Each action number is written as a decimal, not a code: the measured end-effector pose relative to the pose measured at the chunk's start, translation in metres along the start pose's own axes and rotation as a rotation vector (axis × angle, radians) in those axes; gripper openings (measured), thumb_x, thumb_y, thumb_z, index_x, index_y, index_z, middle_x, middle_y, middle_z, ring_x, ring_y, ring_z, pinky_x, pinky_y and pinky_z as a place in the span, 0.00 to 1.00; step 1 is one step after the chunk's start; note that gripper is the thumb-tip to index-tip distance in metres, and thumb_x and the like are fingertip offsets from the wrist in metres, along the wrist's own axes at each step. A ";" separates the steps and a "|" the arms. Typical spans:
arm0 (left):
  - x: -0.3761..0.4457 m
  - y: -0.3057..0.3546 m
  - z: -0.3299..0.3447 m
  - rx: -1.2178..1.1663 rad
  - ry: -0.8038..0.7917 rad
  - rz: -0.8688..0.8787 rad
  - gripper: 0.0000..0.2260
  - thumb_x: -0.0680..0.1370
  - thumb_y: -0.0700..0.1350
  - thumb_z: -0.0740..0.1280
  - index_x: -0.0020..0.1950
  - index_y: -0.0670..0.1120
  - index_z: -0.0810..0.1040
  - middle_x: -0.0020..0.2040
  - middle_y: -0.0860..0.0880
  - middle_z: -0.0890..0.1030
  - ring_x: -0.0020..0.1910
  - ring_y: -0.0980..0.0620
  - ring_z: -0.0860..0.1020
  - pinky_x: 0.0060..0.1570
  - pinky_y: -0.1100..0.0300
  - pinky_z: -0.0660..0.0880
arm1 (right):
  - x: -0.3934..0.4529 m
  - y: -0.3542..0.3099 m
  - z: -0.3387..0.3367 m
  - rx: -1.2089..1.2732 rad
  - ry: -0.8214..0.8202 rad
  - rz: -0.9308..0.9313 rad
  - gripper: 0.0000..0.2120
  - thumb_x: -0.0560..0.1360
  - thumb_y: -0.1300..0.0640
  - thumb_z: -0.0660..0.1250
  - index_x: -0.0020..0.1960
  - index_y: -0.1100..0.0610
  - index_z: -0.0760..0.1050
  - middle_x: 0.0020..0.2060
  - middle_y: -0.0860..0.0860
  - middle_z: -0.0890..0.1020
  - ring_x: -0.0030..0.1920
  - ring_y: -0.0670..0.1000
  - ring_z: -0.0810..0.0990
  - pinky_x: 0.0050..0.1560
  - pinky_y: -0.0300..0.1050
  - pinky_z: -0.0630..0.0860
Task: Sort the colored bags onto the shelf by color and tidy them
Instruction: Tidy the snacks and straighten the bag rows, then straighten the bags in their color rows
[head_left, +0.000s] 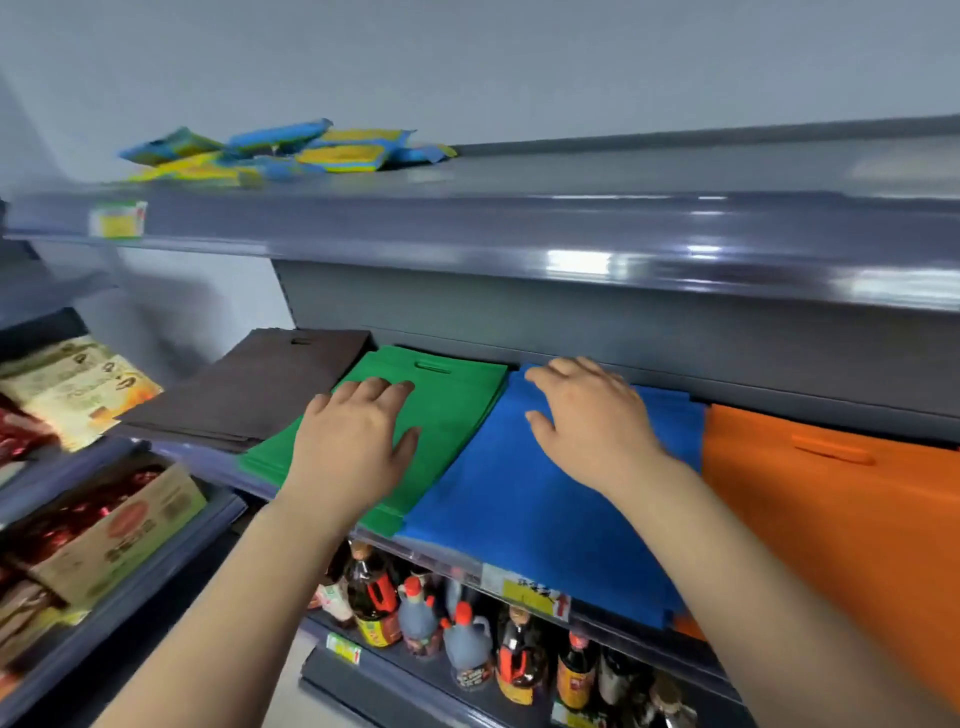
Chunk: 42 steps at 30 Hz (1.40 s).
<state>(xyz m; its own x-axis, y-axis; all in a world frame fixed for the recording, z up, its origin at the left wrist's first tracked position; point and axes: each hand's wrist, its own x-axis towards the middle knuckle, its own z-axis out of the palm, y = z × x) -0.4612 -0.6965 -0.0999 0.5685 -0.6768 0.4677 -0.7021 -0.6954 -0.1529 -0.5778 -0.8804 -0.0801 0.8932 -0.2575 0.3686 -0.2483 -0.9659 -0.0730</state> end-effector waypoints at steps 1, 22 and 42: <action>-0.002 -0.021 -0.004 0.013 -0.004 -0.026 0.20 0.64 0.46 0.78 0.53 0.41 0.82 0.42 0.42 0.83 0.39 0.39 0.81 0.36 0.47 0.77 | 0.013 -0.020 0.001 0.013 0.002 -0.044 0.18 0.79 0.52 0.57 0.68 0.53 0.67 0.64 0.48 0.72 0.66 0.52 0.67 0.62 0.47 0.66; -0.159 -0.426 -0.066 0.373 -0.079 -0.694 0.24 0.79 0.54 0.59 0.74 0.51 0.61 0.70 0.51 0.68 0.68 0.47 0.67 0.65 0.51 0.63 | 0.199 -0.460 0.077 0.215 -0.012 -0.685 0.18 0.78 0.51 0.58 0.67 0.52 0.68 0.65 0.48 0.72 0.65 0.52 0.67 0.63 0.49 0.63; -0.190 -0.628 -0.048 0.468 -0.120 -1.118 0.22 0.80 0.53 0.58 0.73 0.51 0.62 0.71 0.52 0.68 0.69 0.49 0.65 0.66 0.53 0.61 | 0.352 -0.698 0.149 0.384 -0.054 -1.055 0.21 0.80 0.49 0.57 0.72 0.52 0.64 0.69 0.48 0.69 0.69 0.50 0.65 0.68 0.46 0.59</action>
<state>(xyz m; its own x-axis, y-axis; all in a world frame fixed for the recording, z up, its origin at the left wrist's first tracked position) -0.1495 -0.1196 -0.0512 0.8145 0.3501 0.4627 0.4083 -0.9124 -0.0281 -0.0344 -0.3011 -0.0379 0.6054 0.7020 0.3751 0.7654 -0.6428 -0.0325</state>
